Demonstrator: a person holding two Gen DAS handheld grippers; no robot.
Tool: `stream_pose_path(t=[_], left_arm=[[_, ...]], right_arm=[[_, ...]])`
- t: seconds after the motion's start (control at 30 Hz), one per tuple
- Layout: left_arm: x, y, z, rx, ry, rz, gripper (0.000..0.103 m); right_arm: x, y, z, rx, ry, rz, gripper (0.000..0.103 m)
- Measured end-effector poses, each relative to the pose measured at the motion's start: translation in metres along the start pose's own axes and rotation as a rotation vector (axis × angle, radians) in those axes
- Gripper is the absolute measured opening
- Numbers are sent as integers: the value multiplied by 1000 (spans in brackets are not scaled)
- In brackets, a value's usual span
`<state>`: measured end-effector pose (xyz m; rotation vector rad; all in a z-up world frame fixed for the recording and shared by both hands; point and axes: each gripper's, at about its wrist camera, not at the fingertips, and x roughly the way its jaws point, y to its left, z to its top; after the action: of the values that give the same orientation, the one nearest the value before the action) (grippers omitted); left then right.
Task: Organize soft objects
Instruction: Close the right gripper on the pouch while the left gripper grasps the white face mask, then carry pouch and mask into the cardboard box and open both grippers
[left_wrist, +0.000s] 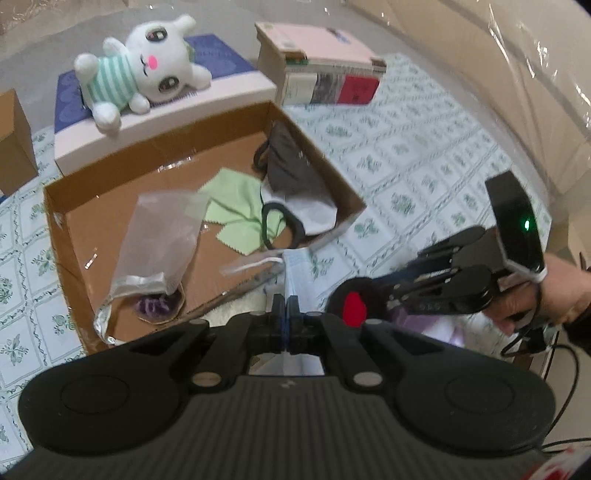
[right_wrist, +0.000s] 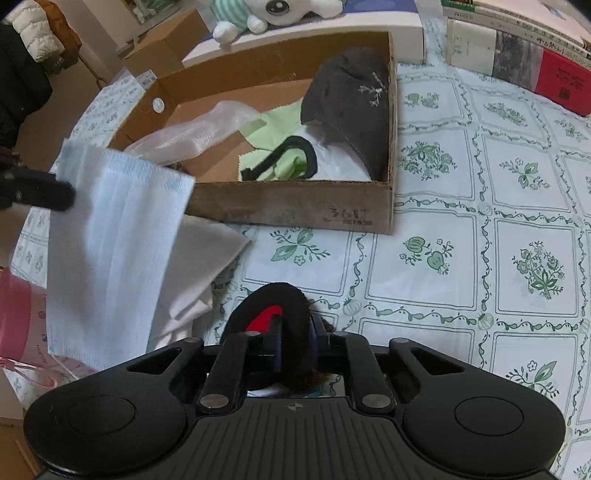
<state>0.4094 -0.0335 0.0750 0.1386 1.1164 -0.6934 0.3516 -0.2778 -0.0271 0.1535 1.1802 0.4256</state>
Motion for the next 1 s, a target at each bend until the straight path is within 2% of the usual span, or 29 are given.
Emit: stream_pose_path(t=[0.3, 0.5, 0.57, 0.77, 1.0], left_arm=[[-51, -7, 10, -17, -104, -9, 0], [-95, -3, 31, -41, -221, 38, 0], [-107, -1, 40, -43, -255, 62, 0], [-121, 8, 63, 1, -319, 206, 0], [-85, 37, 70, 47, -285, 334, 0]], right_arm=[[-44, 22, 2, -17, -98, -3, 9], [-74, 34, 10, -16, -189, -10, 9], [-82, 36, 15, -11, -218, -13, 9], [-95, 40, 34, 9, -301, -17, 9], [-89, 38, 66, 22, -372, -34, 9]])
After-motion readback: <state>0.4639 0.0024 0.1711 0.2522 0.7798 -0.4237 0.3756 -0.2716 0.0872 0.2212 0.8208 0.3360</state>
